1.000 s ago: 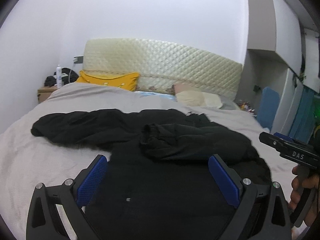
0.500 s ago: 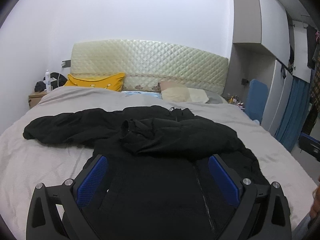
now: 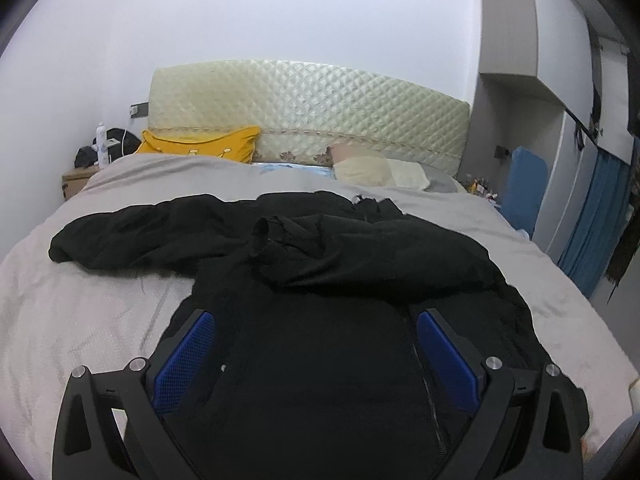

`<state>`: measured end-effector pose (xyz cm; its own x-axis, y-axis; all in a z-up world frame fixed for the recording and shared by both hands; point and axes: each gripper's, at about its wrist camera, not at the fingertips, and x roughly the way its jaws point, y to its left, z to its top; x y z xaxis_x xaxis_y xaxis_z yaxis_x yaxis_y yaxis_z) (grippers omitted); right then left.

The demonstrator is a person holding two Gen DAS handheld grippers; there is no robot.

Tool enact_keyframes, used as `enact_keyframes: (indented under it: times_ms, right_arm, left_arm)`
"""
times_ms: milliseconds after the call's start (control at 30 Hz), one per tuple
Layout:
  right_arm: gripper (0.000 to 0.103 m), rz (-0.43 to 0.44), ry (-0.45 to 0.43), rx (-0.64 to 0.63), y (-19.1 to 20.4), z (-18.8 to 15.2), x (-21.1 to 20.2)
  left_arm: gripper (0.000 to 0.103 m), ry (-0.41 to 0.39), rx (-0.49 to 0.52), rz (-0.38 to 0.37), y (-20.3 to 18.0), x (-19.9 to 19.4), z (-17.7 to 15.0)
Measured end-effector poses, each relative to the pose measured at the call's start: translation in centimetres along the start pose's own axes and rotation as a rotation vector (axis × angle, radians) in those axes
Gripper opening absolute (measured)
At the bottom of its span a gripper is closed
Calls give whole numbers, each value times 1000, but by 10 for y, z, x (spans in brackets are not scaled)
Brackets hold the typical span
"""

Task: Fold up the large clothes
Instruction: 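Open the right tool and withdraw it from the folded sleeve, then grasp the other sleeve cuff with the left tool and lift it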

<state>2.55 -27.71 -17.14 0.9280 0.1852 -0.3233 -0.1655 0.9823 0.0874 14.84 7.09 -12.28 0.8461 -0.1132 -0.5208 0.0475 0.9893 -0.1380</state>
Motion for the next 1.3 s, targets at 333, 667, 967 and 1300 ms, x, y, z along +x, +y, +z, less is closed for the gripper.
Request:
enact_keyframes:
  times_ms: [333,667,967,1300]
  right_arm:
    - [103,26,28,-17,-1,-14,21]
    - [103,-47,-8,-9,-1,-13,27]
    - [103,-60,60,28,3,-11,56]
    - [103,-78,154,18,18,-16,103]
  left_arm:
    - [102,40,-57,35,87,15,72]
    - [102,84,-231,180,255,54,109]
    - [102,102,-475,238,405,119,56]
    - [102,29,-841,134,521,191,-14]
